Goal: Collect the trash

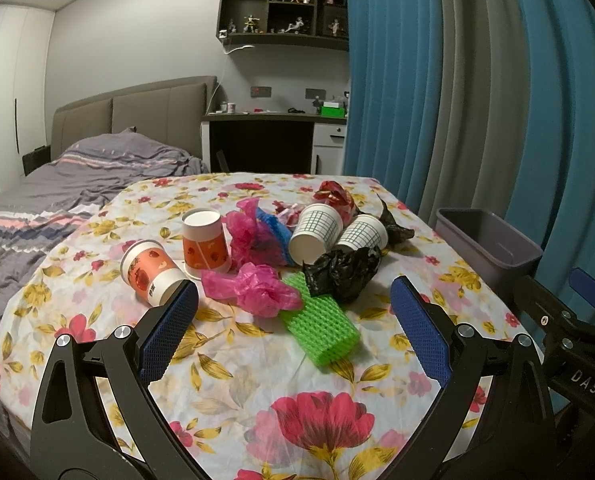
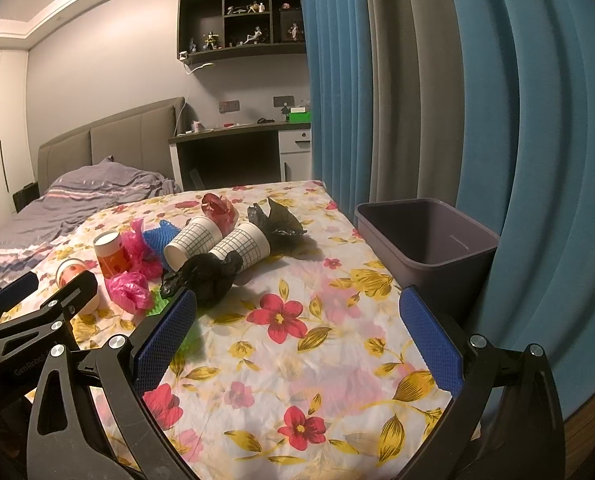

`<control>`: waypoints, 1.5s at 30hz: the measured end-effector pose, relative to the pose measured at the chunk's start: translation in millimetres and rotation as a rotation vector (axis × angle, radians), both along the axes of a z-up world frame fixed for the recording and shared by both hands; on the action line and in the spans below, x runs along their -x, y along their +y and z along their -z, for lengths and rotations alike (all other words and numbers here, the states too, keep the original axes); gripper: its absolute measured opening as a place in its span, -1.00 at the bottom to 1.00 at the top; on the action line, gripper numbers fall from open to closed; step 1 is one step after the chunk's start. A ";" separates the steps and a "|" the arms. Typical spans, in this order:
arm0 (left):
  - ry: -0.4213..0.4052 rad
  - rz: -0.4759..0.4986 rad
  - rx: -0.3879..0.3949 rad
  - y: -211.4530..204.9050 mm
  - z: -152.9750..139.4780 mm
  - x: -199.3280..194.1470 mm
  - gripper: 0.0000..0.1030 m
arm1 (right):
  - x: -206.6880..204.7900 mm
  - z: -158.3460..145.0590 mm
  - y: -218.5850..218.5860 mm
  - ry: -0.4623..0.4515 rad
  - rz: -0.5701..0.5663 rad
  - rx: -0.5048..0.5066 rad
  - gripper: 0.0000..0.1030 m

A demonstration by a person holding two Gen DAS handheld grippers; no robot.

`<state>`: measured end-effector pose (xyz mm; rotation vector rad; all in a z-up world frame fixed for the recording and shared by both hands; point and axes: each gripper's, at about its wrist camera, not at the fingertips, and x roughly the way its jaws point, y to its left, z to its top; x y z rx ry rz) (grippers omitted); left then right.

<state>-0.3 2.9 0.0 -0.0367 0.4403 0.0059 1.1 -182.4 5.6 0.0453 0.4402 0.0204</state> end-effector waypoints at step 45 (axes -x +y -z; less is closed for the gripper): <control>-0.004 0.001 0.006 -1.4 -0.3 1.3 0.85 | 1.6 -2.9 -4.3 -0.010 0.003 -0.006 0.91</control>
